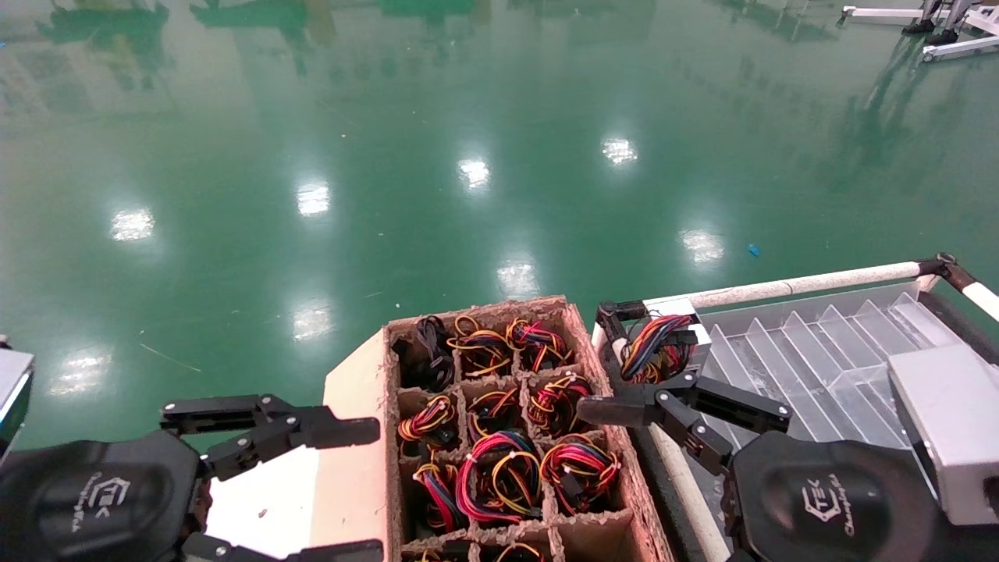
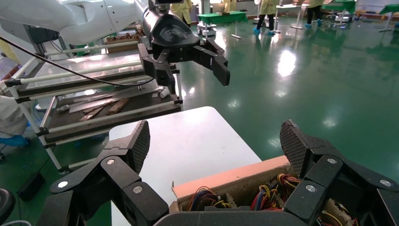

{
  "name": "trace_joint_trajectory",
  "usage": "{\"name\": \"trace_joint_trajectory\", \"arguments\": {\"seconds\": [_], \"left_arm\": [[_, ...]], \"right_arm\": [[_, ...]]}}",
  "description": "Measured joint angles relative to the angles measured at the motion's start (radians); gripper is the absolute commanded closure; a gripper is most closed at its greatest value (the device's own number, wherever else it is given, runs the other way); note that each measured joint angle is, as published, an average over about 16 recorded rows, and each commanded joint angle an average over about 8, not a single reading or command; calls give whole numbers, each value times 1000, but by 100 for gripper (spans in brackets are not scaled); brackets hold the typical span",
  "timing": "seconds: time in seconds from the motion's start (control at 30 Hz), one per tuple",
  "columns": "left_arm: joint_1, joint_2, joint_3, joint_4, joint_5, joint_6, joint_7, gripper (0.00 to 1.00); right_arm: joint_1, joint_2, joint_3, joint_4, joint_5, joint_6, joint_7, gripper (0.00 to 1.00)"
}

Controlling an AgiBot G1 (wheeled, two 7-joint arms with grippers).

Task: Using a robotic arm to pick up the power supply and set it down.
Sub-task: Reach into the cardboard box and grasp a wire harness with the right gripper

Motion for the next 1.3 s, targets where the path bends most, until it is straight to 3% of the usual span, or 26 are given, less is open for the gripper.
{"name": "trace_joint_trajectory", "arguments": {"seconds": [0.23, 0.53, 0.6, 0.8, 0.87, 1.03, 1.1, 1.17, 1.3], "left_arm": [[0, 0, 0, 0, 0, 0, 0, 100], [0, 0, 1, 0, 0, 0, 0, 100], [0, 0, 1, 1, 0, 0, 0, 100], [0, 0, 1, 1, 0, 0, 1, 97], [-1, 0, 1, 1, 0, 0, 1, 86], [-1, 0, 1, 1, -1, 0, 1, 28], [-1, 0, 1, 1, -1, 0, 1, 10], [-1, 0, 1, 1, -1, 0, 1, 1], [-1, 0, 1, 1, -1, 0, 1, 0]], "right_arm": [[27, -15, -43, -21, -125, 68, 18, 0], [128, -73, -147, -63, -387, 165, 80, 0], [155, -90, -171, -76, -438, 175, 94, 13], [228, -143, -234, -125, -567, 181, 122, 88], [248, -160, -251, -146, -598, 180, 125, 100], [289, -198, -281, -198, -652, 173, 119, 100], [300, -212, -289, -219, -665, 170, 112, 100], [310, -225, -296, -240, -675, 167, 105, 100], [325, -246, -306, -277, -689, 163, 91, 100]]}}
